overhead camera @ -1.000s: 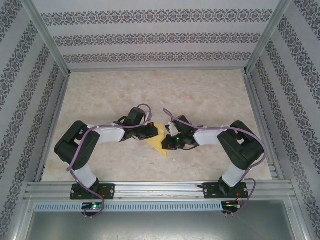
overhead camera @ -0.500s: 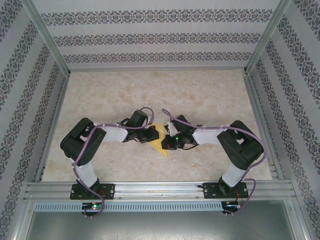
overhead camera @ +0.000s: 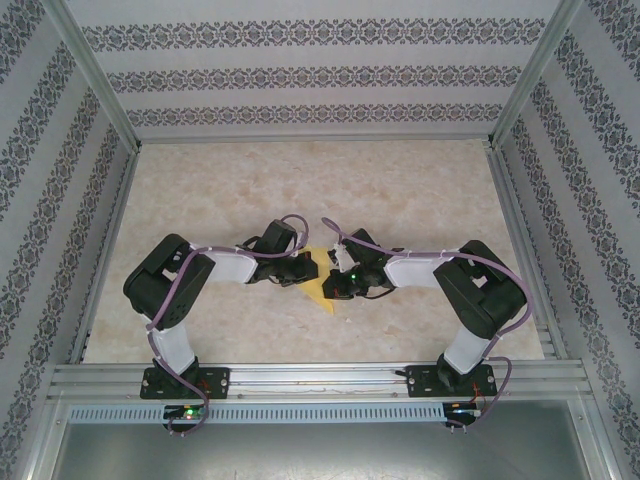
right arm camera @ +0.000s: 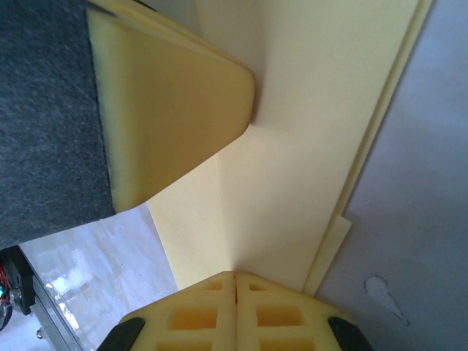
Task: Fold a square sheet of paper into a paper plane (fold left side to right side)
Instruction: Fourth fold the wing at the center of the table.
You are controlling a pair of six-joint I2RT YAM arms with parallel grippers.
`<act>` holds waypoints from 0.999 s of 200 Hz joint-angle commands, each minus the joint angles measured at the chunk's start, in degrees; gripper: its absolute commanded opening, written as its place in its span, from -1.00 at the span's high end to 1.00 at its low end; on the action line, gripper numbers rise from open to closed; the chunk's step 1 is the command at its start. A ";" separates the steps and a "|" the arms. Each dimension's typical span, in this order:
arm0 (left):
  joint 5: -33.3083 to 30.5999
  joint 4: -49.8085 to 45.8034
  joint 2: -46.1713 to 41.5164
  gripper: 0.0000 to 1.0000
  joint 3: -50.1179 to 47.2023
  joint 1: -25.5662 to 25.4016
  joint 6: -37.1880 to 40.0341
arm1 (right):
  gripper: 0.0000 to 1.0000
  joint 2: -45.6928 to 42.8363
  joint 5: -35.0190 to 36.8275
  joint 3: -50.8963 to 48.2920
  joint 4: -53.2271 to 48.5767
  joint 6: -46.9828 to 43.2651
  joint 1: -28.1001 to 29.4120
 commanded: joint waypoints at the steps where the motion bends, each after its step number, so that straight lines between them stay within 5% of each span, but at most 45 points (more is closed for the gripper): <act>1: -4.81 -2.80 2.45 0.97 1.39 2.30 2.13 | 1.00 4.97 10.35 -3.50 -11.84 -2.34 0.82; 200: -3.74 -6.44 9.12 0.97 12.02 11.61 8.97 | 1.00 5.98 9.13 -4.11 -10.61 -2.02 1.19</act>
